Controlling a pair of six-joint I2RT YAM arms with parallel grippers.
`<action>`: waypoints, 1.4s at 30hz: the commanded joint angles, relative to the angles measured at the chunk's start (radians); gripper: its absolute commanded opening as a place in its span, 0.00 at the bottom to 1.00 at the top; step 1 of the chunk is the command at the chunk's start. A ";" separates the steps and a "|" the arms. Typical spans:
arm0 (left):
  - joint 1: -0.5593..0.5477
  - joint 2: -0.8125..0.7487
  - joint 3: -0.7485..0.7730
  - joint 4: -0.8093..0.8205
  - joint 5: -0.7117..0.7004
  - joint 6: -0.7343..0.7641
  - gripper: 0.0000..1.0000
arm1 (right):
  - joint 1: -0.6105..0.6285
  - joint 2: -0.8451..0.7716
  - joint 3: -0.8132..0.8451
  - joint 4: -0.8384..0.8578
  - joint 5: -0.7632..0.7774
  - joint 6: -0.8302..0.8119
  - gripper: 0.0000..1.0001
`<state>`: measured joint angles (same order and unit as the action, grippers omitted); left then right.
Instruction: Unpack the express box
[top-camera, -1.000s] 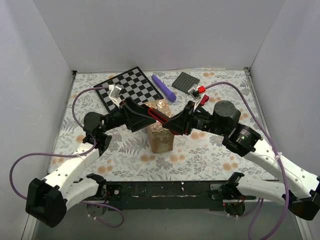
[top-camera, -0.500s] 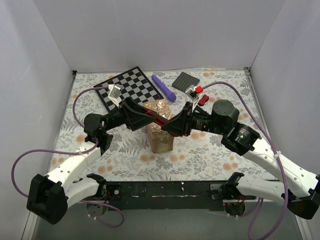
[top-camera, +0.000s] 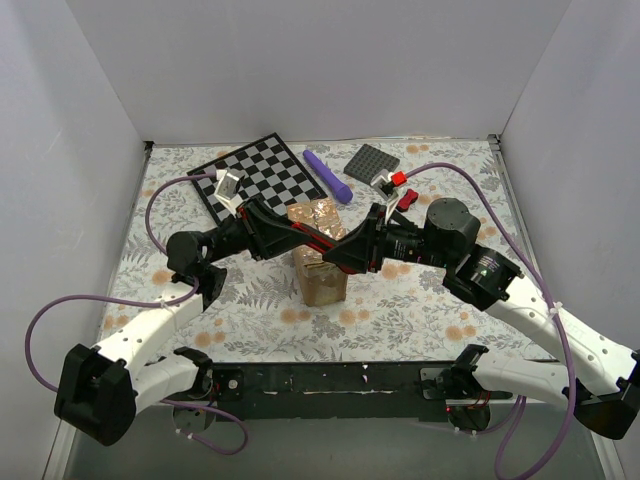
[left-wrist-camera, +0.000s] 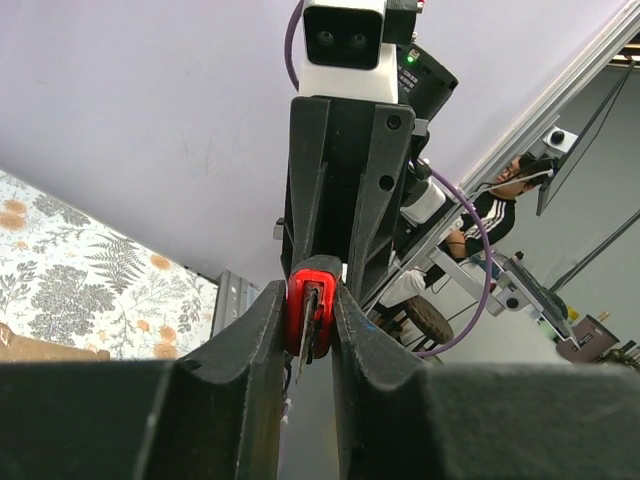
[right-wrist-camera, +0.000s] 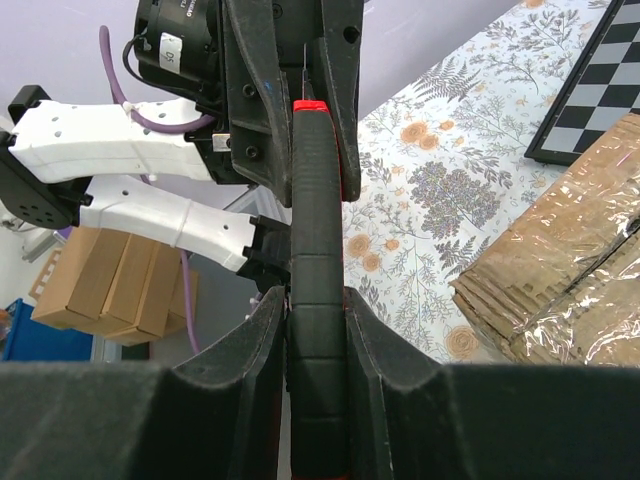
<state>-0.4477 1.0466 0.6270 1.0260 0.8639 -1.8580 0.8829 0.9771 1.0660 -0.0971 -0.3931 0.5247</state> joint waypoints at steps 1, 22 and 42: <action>0.000 -0.013 -0.018 0.017 -0.066 -0.012 0.00 | 0.001 -0.002 0.038 0.028 -0.007 -0.023 0.01; -0.002 0.133 -0.079 0.450 -0.048 -0.279 0.61 | -0.001 0.003 0.028 0.054 -0.058 0.001 0.01; -0.025 0.081 -0.058 0.428 -0.057 -0.271 0.00 | -0.001 0.028 0.035 0.051 -0.041 -0.005 0.01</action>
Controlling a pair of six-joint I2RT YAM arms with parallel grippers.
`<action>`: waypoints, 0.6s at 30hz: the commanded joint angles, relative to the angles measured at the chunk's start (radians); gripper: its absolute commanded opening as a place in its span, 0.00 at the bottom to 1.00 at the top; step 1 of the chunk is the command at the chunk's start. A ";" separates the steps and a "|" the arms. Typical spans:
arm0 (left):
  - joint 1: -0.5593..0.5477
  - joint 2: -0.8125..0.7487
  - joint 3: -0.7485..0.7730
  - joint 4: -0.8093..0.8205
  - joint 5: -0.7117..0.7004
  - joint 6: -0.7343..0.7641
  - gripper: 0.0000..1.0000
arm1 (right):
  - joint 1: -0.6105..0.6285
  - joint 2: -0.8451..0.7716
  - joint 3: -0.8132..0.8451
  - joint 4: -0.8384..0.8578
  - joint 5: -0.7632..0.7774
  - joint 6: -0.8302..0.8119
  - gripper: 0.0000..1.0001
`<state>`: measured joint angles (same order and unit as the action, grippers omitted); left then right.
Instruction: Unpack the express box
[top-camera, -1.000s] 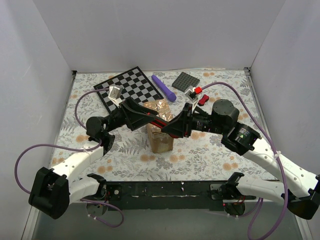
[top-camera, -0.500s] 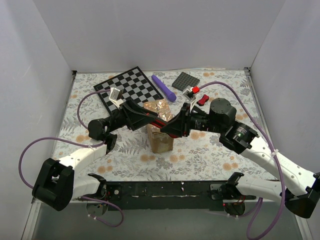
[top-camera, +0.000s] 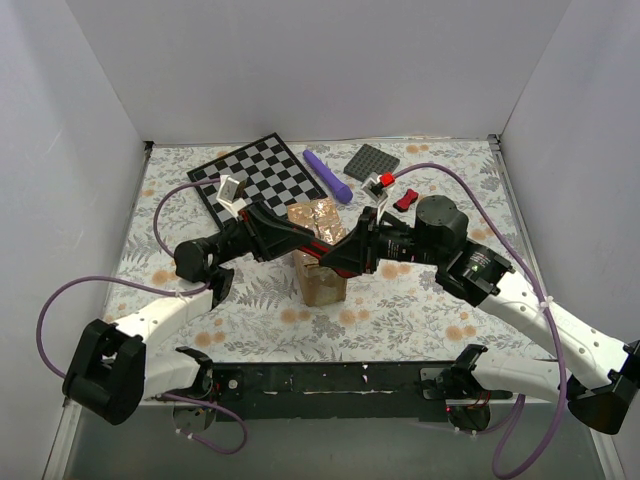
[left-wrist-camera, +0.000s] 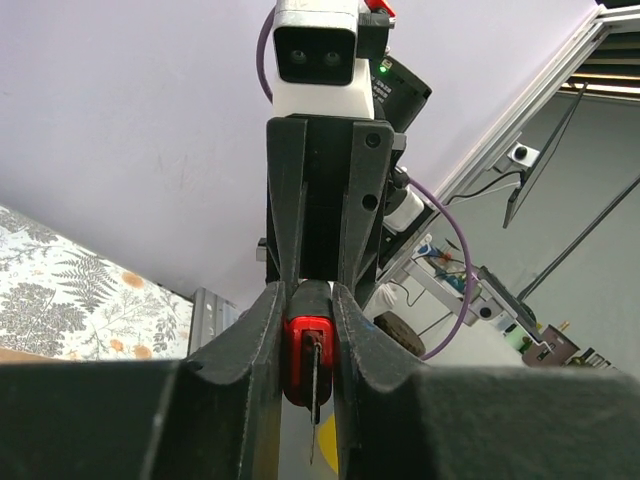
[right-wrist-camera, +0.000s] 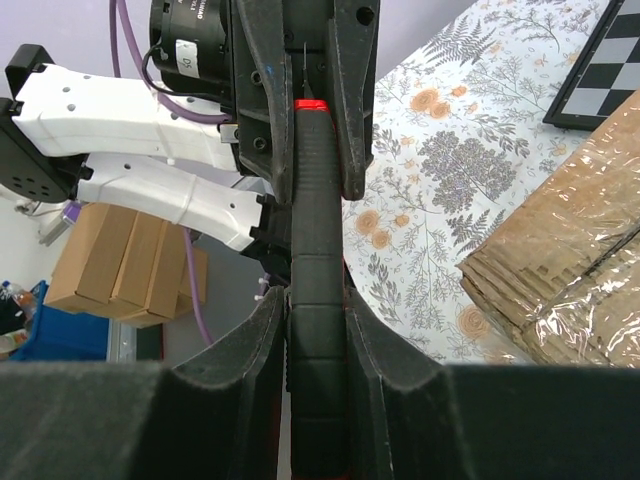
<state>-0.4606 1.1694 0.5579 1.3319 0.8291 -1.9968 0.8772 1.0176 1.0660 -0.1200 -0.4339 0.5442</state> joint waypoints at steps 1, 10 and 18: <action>-0.012 -0.051 0.008 0.109 -0.033 -0.110 0.00 | 0.005 -0.016 0.034 0.075 0.009 -0.026 0.01; -0.023 -0.209 -0.072 -0.135 -0.364 0.056 0.00 | 0.006 -0.128 -0.118 0.308 0.248 0.109 0.62; -0.076 -0.278 -0.099 -0.214 -0.610 0.161 0.00 | 0.006 -0.132 -0.231 0.509 0.325 0.195 0.72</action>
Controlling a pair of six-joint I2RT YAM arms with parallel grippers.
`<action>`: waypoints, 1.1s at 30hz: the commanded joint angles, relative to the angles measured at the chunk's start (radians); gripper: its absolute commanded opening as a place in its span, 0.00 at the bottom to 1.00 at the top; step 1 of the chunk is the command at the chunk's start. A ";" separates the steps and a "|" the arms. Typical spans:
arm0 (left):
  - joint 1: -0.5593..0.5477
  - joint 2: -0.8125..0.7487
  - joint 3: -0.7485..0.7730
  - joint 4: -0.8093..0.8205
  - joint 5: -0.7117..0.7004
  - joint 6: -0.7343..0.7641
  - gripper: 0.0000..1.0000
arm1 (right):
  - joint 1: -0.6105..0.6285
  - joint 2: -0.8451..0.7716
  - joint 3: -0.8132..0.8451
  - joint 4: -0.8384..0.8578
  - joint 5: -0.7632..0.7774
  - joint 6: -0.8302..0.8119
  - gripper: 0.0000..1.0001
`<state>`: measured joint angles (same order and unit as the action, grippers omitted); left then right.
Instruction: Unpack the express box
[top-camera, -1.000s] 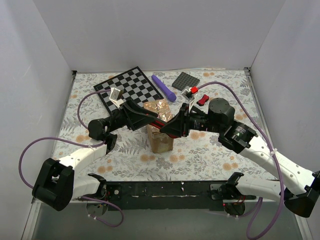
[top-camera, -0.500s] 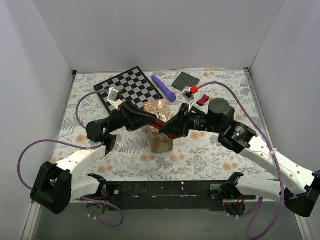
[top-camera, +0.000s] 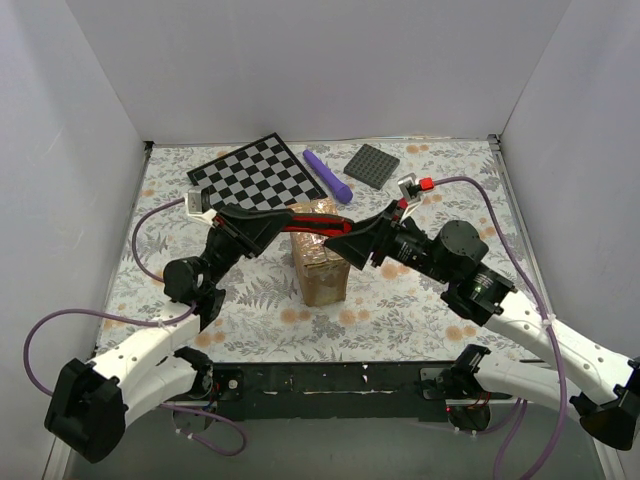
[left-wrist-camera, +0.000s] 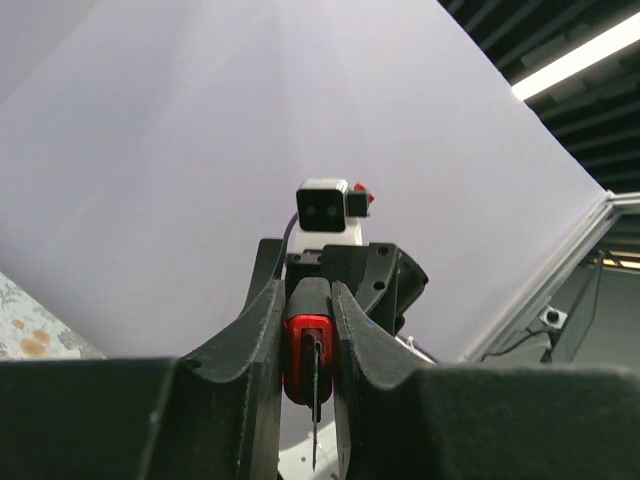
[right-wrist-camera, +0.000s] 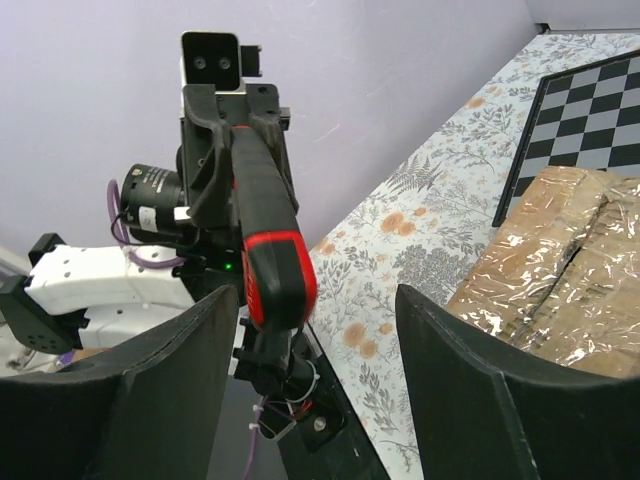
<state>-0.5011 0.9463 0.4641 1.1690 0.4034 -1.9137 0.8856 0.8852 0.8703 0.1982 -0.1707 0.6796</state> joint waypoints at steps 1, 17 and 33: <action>-0.043 -0.060 -0.005 -0.063 -0.201 0.102 0.00 | -0.002 0.004 -0.042 0.231 0.063 0.066 0.73; -0.169 -0.060 -0.028 -0.114 -0.348 0.197 0.00 | -0.002 0.138 -0.050 0.521 0.046 0.096 0.75; -0.241 -0.012 -0.038 -0.002 -0.426 0.240 0.00 | -0.004 0.238 -0.076 0.711 0.036 0.232 0.40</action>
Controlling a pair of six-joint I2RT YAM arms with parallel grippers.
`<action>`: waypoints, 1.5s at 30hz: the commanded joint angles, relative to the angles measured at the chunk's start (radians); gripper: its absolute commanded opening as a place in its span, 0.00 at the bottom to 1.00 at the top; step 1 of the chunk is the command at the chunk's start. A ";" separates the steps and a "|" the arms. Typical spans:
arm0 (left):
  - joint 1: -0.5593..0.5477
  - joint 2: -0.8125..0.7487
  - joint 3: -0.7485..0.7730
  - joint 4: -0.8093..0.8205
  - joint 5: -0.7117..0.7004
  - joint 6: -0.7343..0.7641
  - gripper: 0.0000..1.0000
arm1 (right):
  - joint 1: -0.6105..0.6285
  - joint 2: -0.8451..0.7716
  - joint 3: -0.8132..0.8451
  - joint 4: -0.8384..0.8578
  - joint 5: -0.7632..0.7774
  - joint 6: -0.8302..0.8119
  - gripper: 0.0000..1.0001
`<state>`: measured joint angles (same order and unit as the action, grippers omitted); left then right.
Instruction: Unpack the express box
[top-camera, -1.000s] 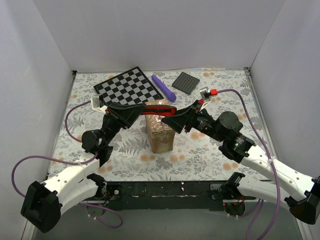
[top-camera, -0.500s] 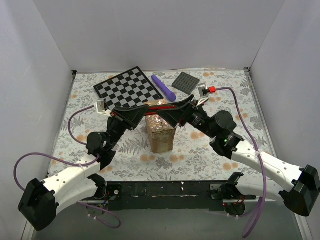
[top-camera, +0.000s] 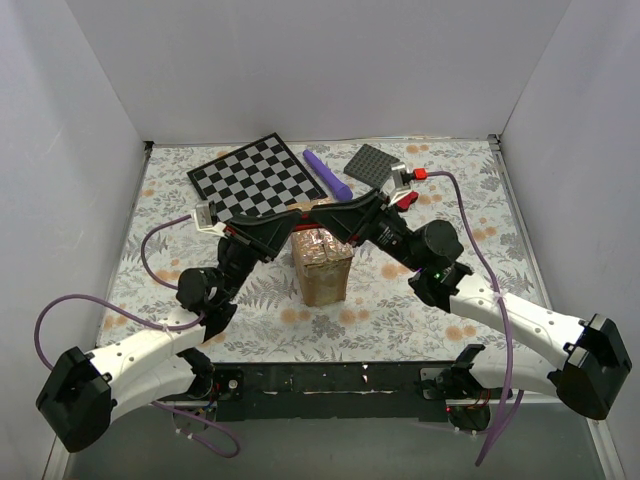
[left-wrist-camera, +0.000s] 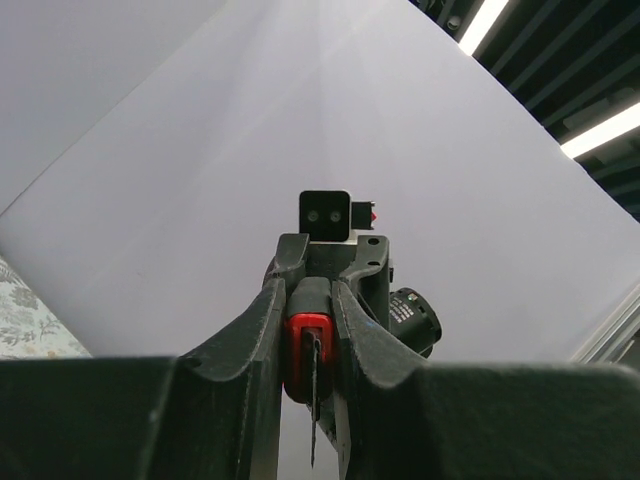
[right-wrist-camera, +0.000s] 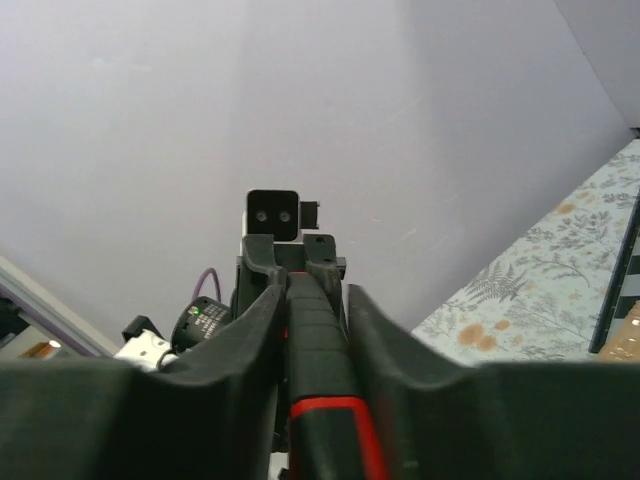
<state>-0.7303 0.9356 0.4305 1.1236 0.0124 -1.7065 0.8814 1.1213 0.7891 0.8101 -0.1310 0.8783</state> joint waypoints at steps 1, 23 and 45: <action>-0.015 0.002 -0.001 0.041 -0.031 0.038 0.00 | 0.002 0.000 0.002 0.103 -0.009 0.033 0.27; -0.014 -0.359 0.000 -0.681 -0.374 0.185 0.95 | 0.001 -0.382 0.079 -0.487 0.479 -0.441 0.01; -0.011 -0.018 0.335 -1.331 -0.157 0.272 0.95 | 0.076 -0.114 0.073 -0.930 0.788 -0.694 0.01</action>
<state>-0.7410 0.9188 0.7120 -0.2070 -0.2909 -1.4883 0.9092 0.9775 0.8677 -0.1425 0.6422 0.2043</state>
